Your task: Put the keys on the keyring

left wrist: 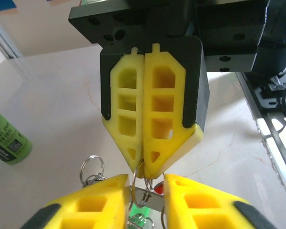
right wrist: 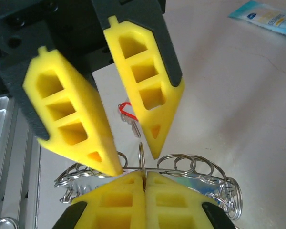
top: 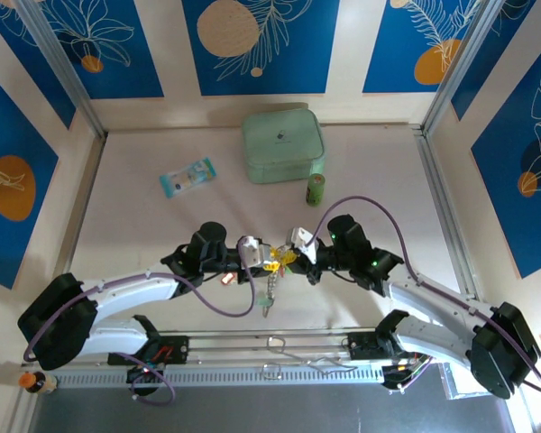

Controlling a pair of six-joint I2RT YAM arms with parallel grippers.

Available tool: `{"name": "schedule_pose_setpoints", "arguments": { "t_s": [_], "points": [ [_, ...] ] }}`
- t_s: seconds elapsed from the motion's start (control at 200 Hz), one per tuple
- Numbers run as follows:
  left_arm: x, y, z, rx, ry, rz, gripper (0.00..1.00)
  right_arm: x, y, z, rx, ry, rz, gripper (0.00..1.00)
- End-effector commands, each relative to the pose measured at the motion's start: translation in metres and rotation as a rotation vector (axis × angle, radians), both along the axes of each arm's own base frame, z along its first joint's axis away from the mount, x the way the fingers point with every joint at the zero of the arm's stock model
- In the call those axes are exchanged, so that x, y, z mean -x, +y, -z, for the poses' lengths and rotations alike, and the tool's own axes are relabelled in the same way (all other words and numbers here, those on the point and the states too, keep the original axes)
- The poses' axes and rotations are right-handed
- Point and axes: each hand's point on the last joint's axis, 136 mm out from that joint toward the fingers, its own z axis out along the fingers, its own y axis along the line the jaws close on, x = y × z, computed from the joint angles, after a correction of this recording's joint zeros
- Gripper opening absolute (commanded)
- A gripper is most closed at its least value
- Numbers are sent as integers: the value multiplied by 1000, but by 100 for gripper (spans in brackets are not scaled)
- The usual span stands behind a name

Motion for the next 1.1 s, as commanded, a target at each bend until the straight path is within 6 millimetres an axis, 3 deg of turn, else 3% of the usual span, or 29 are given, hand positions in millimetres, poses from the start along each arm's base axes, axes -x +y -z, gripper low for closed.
{"name": "schedule_pose_setpoints", "arguments": {
  "t_s": [0.0, 0.375, 0.46, 0.59, 0.695, 0.82, 1.095],
  "points": [
    [0, -5, -5, -9, -6, 28, 25, 1, 0, -11, 57, -34, -57, 0],
    [2, -3, -4, -28, -30, 42, 0, 9, 2, -10, 253, -64, -166, 0],
    [3, -3, -6, -25, -32, 44, 0, 10, 6, -18, 219, -62, -172, 0],
    [4, -2, -11, -7, -38, 42, 0, 4, 9, -28, 93, -63, -103, 31],
    [3, -2, -18, 39, -32, 24, 0, -6, 2, -25, -13, -37, 5, 43],
    [1, -4, -23, 85, -14, 8, 0, -6, -7, -12, -52, 13, 93, 44],
    [2, -5, -21, 90, 0, 11, 0, -2, -9, -9, -121, 79, 140, 40]
  ]
}}
